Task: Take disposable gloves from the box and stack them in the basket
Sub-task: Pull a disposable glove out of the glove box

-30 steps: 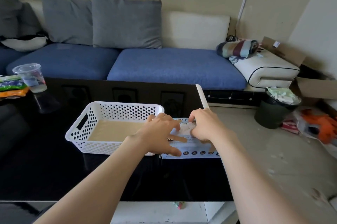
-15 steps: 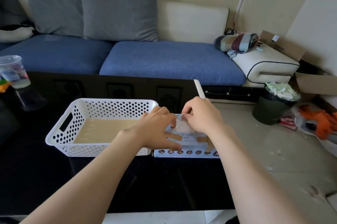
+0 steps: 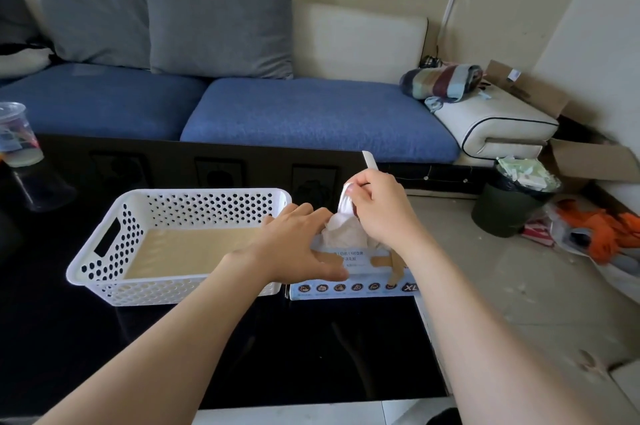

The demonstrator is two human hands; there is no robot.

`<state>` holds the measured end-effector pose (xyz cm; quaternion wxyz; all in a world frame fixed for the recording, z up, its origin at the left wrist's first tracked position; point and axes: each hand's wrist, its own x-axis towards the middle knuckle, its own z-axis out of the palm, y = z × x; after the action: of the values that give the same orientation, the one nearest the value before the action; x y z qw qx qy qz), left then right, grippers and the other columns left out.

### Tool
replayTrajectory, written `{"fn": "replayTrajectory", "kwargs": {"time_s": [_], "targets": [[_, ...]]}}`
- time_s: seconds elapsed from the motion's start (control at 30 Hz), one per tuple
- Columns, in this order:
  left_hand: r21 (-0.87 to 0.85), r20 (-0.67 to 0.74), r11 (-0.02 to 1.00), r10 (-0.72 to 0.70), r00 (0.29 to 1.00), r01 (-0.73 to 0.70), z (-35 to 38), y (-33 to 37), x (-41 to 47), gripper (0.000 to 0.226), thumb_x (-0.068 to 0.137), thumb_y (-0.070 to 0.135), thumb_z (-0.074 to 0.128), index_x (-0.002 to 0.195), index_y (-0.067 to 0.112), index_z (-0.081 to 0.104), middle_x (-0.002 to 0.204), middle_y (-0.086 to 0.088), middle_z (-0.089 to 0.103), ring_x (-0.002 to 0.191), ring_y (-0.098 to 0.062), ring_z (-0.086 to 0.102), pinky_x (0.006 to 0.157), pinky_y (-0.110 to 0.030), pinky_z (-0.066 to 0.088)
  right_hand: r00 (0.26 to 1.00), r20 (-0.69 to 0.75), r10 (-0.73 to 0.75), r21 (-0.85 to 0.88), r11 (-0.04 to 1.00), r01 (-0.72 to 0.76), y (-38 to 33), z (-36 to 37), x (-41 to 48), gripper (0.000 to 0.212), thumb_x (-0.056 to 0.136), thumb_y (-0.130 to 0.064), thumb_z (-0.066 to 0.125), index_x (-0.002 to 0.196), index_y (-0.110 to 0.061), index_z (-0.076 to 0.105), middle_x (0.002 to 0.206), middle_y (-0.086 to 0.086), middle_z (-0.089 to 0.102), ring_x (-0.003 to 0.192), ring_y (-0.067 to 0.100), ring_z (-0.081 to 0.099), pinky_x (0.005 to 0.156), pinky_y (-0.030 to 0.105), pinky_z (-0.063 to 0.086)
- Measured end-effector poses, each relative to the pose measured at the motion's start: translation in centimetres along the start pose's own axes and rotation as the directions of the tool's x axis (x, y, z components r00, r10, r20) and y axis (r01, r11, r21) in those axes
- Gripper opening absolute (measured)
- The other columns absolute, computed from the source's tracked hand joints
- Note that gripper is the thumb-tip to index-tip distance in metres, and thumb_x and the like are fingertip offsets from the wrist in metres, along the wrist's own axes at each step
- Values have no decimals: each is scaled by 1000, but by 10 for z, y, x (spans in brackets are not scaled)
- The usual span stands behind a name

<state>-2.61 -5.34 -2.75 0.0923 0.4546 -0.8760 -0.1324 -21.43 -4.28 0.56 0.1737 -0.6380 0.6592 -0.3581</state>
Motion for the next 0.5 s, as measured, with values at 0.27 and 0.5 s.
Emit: {"fn": "replayTrajectory", "kwargs": {"time_s": [0.27, 0.5], "targets": [[14, 28, 1000, -28, 999, 28, 0, 0, -3, 84, 68, 89, 65, 136, 45, 41, 115, 18, 48, 117, -11, 40, 102, -48, 40, 944, -310, 112, 143, 987, -70, 2, -4, -4, 13, 111, -14, 50, 106, -18, 62, 114, 4, 68, 103, 20, 65, 67, 8, 42], [37, -121, 999, -25, 992, 30, 0, 10, -7, 60, 82, 84, 55, 112, 32, 46, 105, 13, 58, 105, -16, 51, 109, -48, 37, 978, 165, 132, 199, 966, -164, -5, -18, -12, 28, 103, -18, 58, 120, -33, 75, 110, -7, 76, 102, 12, 72, 90, 37, 62]]}}
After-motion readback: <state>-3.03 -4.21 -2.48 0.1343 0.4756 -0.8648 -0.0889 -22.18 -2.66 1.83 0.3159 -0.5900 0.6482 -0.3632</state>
